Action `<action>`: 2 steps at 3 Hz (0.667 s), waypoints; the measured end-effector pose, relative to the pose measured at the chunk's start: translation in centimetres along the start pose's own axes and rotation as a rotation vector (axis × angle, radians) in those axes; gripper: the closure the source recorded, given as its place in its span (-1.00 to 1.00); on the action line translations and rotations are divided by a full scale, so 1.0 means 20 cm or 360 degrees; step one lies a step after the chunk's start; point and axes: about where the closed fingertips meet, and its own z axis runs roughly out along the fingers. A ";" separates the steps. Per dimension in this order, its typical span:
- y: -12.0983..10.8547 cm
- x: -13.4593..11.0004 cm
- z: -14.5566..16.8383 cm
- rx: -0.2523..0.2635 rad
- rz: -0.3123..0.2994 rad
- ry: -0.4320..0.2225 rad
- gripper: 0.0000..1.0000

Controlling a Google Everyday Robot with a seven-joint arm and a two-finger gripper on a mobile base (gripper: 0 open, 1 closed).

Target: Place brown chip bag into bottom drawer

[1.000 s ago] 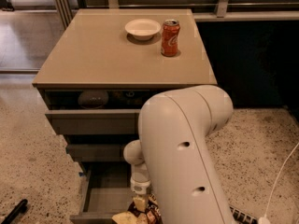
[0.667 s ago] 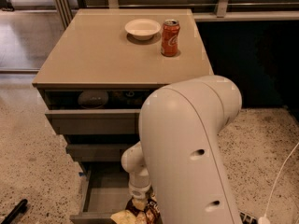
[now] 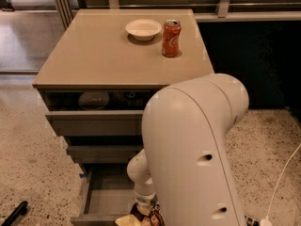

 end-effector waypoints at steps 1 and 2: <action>0.01 0.01 -0.03 0.0168 0.0008 -0.0059 1.00; -0.02 0.02 -0.11 0.0351 -0.0087 -0.0124 1.00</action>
Offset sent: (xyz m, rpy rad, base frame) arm -0.0130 -0.0038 0.0219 -0.0154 -0.3825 -0.0897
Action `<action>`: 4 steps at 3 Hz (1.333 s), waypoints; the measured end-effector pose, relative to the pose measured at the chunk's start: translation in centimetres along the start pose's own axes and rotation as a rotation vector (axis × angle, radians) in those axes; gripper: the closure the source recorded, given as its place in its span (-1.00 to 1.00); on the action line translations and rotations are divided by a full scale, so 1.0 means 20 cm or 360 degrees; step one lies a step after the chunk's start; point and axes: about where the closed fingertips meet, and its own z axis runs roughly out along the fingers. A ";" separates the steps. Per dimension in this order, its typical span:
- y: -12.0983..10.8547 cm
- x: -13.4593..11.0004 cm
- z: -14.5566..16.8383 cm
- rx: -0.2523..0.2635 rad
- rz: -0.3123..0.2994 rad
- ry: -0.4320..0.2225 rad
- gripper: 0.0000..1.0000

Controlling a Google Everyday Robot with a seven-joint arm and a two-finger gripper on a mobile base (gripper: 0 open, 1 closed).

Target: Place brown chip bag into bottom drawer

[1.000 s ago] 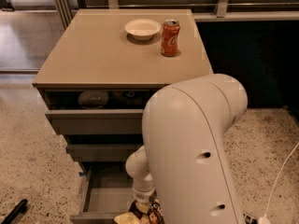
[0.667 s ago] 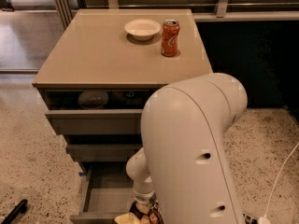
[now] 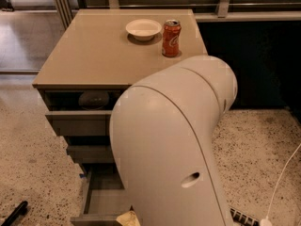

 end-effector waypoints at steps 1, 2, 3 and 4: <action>0.00 0.00 0.00 0.0000 0.0001 0.0000 1.00; -0.03 -0.03 0.05 -0.0012 -0.0006 0.0015 1.00; -0.13 -0.13 0.21 -0.0068 -0.0012 0.0067 1.00; -0.14 -0.14 0.21 -0.0068 -0.0014 0.0064 1.00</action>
Offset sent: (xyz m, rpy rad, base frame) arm 0.0329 0.0129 -0.0296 -0.0178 0.0346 0.0149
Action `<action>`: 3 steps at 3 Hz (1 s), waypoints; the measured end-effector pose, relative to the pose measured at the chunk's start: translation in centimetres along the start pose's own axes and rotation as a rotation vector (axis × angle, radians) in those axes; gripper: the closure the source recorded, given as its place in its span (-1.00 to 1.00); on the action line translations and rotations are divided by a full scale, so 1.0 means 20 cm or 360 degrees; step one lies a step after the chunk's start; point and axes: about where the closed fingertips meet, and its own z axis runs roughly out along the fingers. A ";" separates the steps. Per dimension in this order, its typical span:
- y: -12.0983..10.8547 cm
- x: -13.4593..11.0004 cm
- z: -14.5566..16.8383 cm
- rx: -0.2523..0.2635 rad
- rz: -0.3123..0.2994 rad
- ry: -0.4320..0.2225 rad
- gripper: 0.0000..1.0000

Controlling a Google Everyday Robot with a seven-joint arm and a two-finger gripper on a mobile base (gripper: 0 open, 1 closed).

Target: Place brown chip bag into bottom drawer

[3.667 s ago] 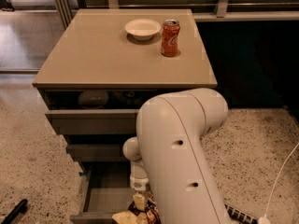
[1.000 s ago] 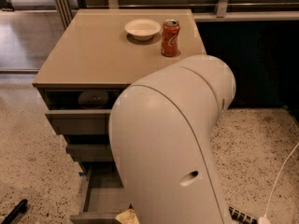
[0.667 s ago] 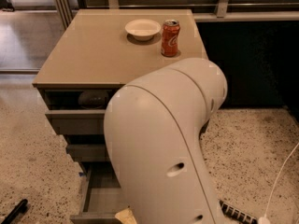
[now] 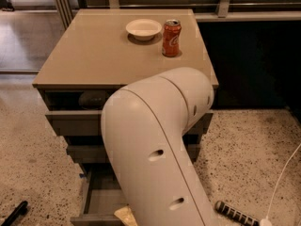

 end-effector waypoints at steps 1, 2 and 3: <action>-0.14 -0.08 0.07 -0.0001 0.0005 0.0000 1.00; -0.18 -0.10 0.09 -0.0008 0.0010 0.0000 1.00; -0.28 -0.15 0.27 -0.0071 0.0019 0.0070 1.00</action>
Offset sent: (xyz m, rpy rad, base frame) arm 0.0495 0.0096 -0.0243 -0.0052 -0.0011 -0.0027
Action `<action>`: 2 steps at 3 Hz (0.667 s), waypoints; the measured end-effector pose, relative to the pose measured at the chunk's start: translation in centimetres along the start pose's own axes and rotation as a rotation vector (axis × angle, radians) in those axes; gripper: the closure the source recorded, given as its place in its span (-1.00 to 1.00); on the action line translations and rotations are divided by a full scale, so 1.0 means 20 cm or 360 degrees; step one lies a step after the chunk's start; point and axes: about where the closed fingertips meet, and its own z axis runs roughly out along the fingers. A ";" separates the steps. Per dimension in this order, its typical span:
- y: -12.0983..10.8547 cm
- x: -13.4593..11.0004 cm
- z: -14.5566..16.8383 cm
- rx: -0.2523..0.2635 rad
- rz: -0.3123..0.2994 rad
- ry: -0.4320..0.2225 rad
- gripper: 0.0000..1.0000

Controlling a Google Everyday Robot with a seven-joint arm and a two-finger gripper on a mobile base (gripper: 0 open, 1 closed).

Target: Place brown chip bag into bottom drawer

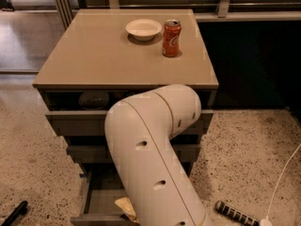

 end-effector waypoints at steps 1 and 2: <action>0.00 0.00 0.00 0.0000 0.0000 0.0000 1.00; 0.00 0.01 -0.01 0.0062 0.0006 -0.0016 1.00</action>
Offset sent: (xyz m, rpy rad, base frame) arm 0.0003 -0.0008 0.0056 -0.0031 -0.0848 -0.0028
